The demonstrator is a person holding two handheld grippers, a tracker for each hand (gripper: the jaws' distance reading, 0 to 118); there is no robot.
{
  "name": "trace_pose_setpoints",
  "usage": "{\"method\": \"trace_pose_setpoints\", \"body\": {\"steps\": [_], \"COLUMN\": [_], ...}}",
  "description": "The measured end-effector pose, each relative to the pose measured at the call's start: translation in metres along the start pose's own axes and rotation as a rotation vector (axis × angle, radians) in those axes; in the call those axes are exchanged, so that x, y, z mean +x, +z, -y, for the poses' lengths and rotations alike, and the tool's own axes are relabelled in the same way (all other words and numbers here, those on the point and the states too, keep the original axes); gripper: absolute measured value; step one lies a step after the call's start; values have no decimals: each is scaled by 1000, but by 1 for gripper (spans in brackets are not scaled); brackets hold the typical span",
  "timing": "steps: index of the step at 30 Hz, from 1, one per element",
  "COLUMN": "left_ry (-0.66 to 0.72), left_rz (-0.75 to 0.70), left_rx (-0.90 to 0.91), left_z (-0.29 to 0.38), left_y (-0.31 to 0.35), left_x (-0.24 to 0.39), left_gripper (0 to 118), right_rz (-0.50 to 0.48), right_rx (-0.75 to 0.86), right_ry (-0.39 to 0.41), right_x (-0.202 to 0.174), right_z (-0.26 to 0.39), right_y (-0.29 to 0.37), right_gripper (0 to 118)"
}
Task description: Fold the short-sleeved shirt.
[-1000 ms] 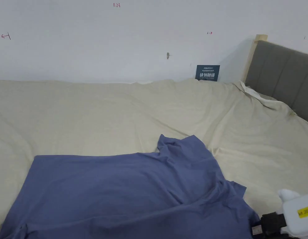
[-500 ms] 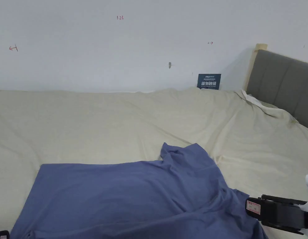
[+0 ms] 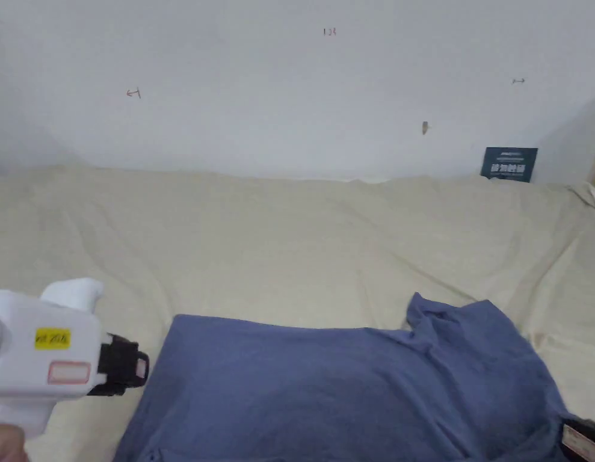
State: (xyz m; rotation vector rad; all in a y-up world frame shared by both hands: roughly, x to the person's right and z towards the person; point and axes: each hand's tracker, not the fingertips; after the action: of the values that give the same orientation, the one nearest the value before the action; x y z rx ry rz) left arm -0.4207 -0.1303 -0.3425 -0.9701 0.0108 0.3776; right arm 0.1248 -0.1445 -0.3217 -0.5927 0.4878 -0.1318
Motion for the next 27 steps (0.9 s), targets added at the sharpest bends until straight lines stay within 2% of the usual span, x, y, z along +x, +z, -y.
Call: {"method": "trace_pose_setpoints", "body": {"steps": [1, 2, 5, 6, 7, 9, 11, 14, 16, 19, 21, 23, 24, 26, 27], "left_ry": [2, -5, -33, -31, -33, -35, -53, -46, -43, -139, -183, -222, -230, -241, -264], "left_rz": [54, 46, -71, -100, -126, -158, -174, -202, -224, -253, -219, -257, -235, -200, -205], "left_rx": [-47, -107, -234, -247, -244, -213, -183, -234, -266, -245, -240, -225, -235, -226, -218], "left_z": [-29, -54, -108, -120, -132, -146, -156, -162, -165, -161, -157, -149, -150, -146, -144], "left_y": [-22, -45, -99, -114, -129, -155, -176, -207, -218, -229, -230, -223, -224, -217, -214], "left_x": [-10, -17, -21, -25, -29, -28, -30, -34, -39, -34, -30, -20, -23, -15, -12], "left_gripper": [0, 0, 1, 21, 51, 118, 115, 115, 115, 112, 108, 98, 86, 53, 21], "right_rz": [-14, -31, -43, -44, -51, -55, -47, -37, -39, -43, -38, -42, -45, -47, -49], "right_rx": [-11, -22, -72, -87, -104, -133, -160, -193, -211, -243, -260, -269, -270, -273, -274], "right_ry": [-4, -8, -7, -5, -6, -6, -4, -19, -38, -53, -57, -57, -57, -55, -53], "right_x": [-1, -1, -3, -3, 0, 3, 7, 12, 30, 33, 35, 36, 36, 35, 34], "right_z": [-1, -2, -4, -4, -5, -5, -5, -2, 5, 9, 11, 12, 13, 13, 13], "right_y": [-6, -12, -34, -40, -48, -61, -74, -87, -94, -103, -107, -109, -110, -112, -113], "right_gripper": [0, 0, 0, 0, 0, 0, 0, 0, 0, 0, 0, 0, 0, 0, 0]}}
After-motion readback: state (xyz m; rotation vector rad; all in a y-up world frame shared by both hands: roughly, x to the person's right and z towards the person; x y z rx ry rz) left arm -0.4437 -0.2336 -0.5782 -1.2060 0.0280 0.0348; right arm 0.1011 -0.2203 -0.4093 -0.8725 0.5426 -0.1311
